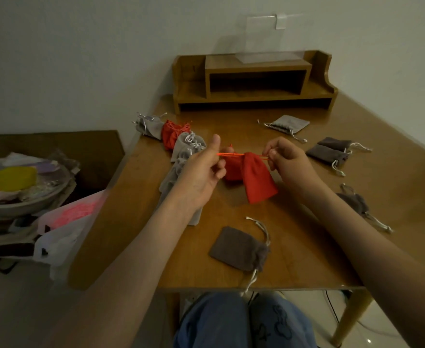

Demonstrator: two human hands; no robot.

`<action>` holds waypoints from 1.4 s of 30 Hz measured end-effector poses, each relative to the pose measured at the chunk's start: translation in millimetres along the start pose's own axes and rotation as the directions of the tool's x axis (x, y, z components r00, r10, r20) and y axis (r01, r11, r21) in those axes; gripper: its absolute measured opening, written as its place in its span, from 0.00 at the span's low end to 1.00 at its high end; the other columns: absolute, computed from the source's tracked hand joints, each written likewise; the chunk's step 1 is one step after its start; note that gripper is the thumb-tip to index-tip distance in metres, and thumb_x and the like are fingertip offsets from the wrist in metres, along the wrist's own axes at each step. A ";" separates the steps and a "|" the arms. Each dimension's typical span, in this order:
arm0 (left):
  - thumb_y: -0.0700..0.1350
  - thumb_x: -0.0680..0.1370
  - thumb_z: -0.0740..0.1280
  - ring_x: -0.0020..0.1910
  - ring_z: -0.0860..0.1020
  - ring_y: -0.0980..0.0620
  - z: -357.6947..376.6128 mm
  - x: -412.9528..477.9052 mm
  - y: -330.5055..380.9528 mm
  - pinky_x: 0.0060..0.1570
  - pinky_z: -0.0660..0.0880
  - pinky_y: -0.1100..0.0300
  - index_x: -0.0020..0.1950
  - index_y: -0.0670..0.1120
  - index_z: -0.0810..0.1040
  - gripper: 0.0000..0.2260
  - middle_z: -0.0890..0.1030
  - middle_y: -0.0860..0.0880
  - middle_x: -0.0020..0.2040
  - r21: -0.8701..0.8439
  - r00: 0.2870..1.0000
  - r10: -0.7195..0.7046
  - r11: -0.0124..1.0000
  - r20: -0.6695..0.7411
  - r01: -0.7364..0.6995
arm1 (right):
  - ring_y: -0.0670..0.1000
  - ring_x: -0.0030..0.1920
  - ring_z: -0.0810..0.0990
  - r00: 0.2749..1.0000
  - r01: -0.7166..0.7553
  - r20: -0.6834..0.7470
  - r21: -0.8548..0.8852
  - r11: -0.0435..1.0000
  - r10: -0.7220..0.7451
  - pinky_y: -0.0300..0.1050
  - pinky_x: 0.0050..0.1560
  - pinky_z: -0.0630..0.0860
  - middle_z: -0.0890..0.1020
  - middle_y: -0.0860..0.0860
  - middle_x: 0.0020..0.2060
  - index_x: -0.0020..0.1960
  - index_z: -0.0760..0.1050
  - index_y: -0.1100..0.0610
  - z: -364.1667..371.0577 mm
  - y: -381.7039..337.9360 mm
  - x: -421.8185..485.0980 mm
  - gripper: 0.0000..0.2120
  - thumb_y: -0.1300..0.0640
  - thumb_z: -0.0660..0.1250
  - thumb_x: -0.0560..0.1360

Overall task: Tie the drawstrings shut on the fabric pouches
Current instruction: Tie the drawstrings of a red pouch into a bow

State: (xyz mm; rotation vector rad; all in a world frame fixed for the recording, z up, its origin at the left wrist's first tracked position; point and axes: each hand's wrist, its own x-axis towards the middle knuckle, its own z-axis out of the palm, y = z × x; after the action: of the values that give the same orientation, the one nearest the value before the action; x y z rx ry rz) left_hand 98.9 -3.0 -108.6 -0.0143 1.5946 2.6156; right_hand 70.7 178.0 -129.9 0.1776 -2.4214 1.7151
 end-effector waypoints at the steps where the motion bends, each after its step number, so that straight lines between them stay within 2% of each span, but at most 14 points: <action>1: 0.49 0.80 0.61 0.27 0.69 0.59 0.8 -0.9 0.4 0.24 0.64 0.68 0.33 0.45 0.73 0.17 0.79 0.48 0.37 -0.057 1.000 -0.020 0.998 0.017 0.021 | 0.45 0.32 0.68 1.000 -0.020 0.008 0.002 1.000 0.020 0.39 0.35 0.65 0.70 0.50 0.32 0.43 0.72 0.52 1.3 0.2 -0.2 0.15 0.65 0.54 0.81; 5: 0.55 0.81 0.56 0.27 0.70 0.58 -3.1 -1.5 1.2 0.24 0.65 0.68 0.32 0.46 0.66 0.20 0.79 0.49 0.35 -0.125 0.996 -0.043 0.991 0.073 0.052 | 0.44 0.28 0.66 0.994 -0.042 0.110 0.217 0.975 0.018 0.39 0.31 0.63 0.70 0.49 0.29 0.45 0.73 0.55 -0.3 -1.6 -2.6 0.13 0.64 0.53 0.82; 8: 0.55 0.77 0.59 0.33 0.73 0.56 -5.5 -1.9 3.1 0.32 0.72 0.66 0.39 0.44 0.73 0.16 0.77 0.50 0.35 -0.154 0.992 -0.020 0.987 0.127 0.039 | 0.46 0.28 0.66 0.971 -0.074 0.234 0.469 0.880 -0.043 0.38 0.31 0.64 0.71 0.49 0.28 0.47 0.73 0.58 -7.5 -5.4 -3.0 0.10 0.62 0.54 0.81; 11: 0.42 0.77 0.62 0.35 0.73 0.57 -4.6 -2.8 0.3 0.34 0.73 0.67 0.51 0.43 0.76 0.06 0.80 0.50 0.38 -0.074 0.983 0.023 0.997 0.183 -0.010 | 0.47 0.29 0.67 0.928 -0.144 0.355 0.615 0.776 -0.109 0.38 0.32 0.66 0.72 0.50 0.29 0.45 0.72 0.59 -10.9 -9.7 -4.5 0.05 0.59 0.58 0.77; 13: 0.34 0.78 0.61 0.34 0.74 0.58 -3.2 -2.4 -3.7 0.33 0.72 0.67 0.57 0.44 0.75 0.10 0.81 0.50 0.38 0.018 0.986 0.023 0.999 0.166 -0.027 | 0.46 0.32 0.71 0.886 -0.200 0.439 0.654 0.730 -0.150 0.38 0.34 0.69 0.74 0.50 0.32 0.47 0.71 0.58 -12.6 -10.4 -5.5 0.02 0.60 0.61 0.75; 15: 0.33 0.79 0.61 0.33 0.75 0.57 -1.3 -2.7 -5.6 0.33 0.73 0.66 0.61 0.45 0.72 0.13 0.82 0.48 0.38 0.028 0.993 0.005 1.000 0.121 -0.008 | 0.47 0.38 0.76 0.853 -0.246 0.491 0.677 0.693 -0.177 0.38 0.38 0.73 0.78 0.51 0.39 0.53 0.72 0.59 -13.4 -9.3 -5.2 0.08 0.64 0.62 0.74; 18: 0.35 0.79 0.61 0.31 0.75 0.57 -1.3 -1.8 -6.6 0.31 0.73 0.66 0.61 0.42 0.69 0.12 0.83 0.48 0.38 -0.005 0.995 -0.055 0.998 0.089 0.055 | 0.48 0.46 0.80 0.842 -0.243 0.502 0.680 0.692 -0.197 0.39 0.44 0.77 0.81 0.52 0.47 0.59 0.72 0.59 -13.9 -9.1 -3.8 0.15 0.68 0.60 0.74; 24: 0.38 0.79 0.63 0.30 0.76 0.60 -1.5 -2.3 -5.3 0.28 0.73 0.68 0.52 0.41 0.77 0.05 0.83 0.52 0.37 0.066 0.985 -0.130 0.990 0.110 0.123 | 0.50 0.60 0.77 0.798 -0.254 0.548 0.681 0.687 -0.249 0.44 0.54 0.77 0.78 0.53 0.60 0.68 0.67 0.58 -14.4 -12.0 -5.2 0.26 0.74 0.56 0.72; 28: 0.38 0.79 0.63 0.28 0.76 0.59 -0.2 -2.6 -4.9 0.24 0.70 0.69 0.48 0.43 0.78 0.05 0.82 0.51 0.35 0.078 0.988 -0.143 0.987 0.065 0.138 | 0.47 0.48 0.79 0.895 -0.067 0.393 0.589 0.806 -0.213 0.39 0.45 0.76 0.82 0.51 0.47 0.57 0.74 0.59 -8.1 -11.4 -5.8 0.10 0.62 0.59 0.78; 30: 0.38 0.79 0.63 0.25 0.73 0.60 1.1 -2.8 -5.1 0.20 0.67 0.70 0.47 0.42 0.77 0.05 0.82 0.51 0.34 0.075 0.985 -0.170 0.983 0.031 0.167 | 0.46 0.41 0.76 0.938 0.041 0.283 0.484 0.874 -0.201 0.38 0.42 0.72 0.79 0.50 0.41 0.49 0.76 0.56 -4.3 -7.5 -4.7 0.07 0.56 0.60 0.78; 33: 0.38 0.80 0.62 0.22 0.69 0.60 2.3 -2.1 -5.6 0.18 0.63 0.69 0.47 0.41 0.76 0.05 0.81 0.50 0.32 0.061 0.981 -0.193 0.980 0.018 0.192 | 0.46 0.46 0.73 0.957 0.144 0.185 0.363 0.920 -0.223 0.41 0.48 0.69 0.75 0.49 0.45 0.43 0.78 0.51 -1.2 -4.6 -3.6 0.07 0.54 0.61 0.75; 35: 0.39 0.80 0.61 0.22 0.68 0.59 2.1 -1.9 -6.5 0.18 0.62 0.69 0.47 0.41 0.75 0.05 0.79 0.51 0.30 0.085 0.981 -0.195 0.978 0.022 0.192 | 0.43 0.48 0.75 0.941 0.169 0.205 0.401 0.900 -0.268 0.39 0.51 0.70 0.76 0.47 0.46 0.44 0.76 0.54 -0.6 -7.5 -5.9 0.07 0.56 0.60 0.76; 38: 0.39 0.81 0.61 0.23 0.69 0.59 2.0 -1.6 -9.7 0.19 0.64 0.68 0.47 0.42 0.76 0.06 0.76 0.51 0.29 0.157 0.987 -0.161 0.975 0.026 0.155 | 0.47 0.39 0.76 0.900 0.164 0.303 0.433 0.886 -0.314 0.37 0.42 0.72 0.79 0.49 0.36 0.47 0.74 0.58 1.0 -15.1 -11.7 0.06 0.59 0.59 0.78; 42: 0.41 0.82 0.58 0.24 0.68 0.58 3.4 -1.1 -19.5 0.21 0.64 0.66 0.46 0.43 0.76 0.09 0.76 0.49 0.33 0.403 0.996 -0.036 0.915 0.080 0.000 | 0.47 0.31 0.73 0.911 0.088 0.350 0.353 0.932 -0.218 0.38 0.33 0.68 0.75 0.52 0.30 0.61 0.66 0.60 9.5 -18.7 -16.7 0.11 0.64 0.60 0.79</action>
State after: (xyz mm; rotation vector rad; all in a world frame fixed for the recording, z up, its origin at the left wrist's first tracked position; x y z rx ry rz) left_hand 101.5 8.9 -124.3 0.1064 2.0539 2.1877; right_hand 90.0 162.8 -119.2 0.8021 -2.2513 2.1660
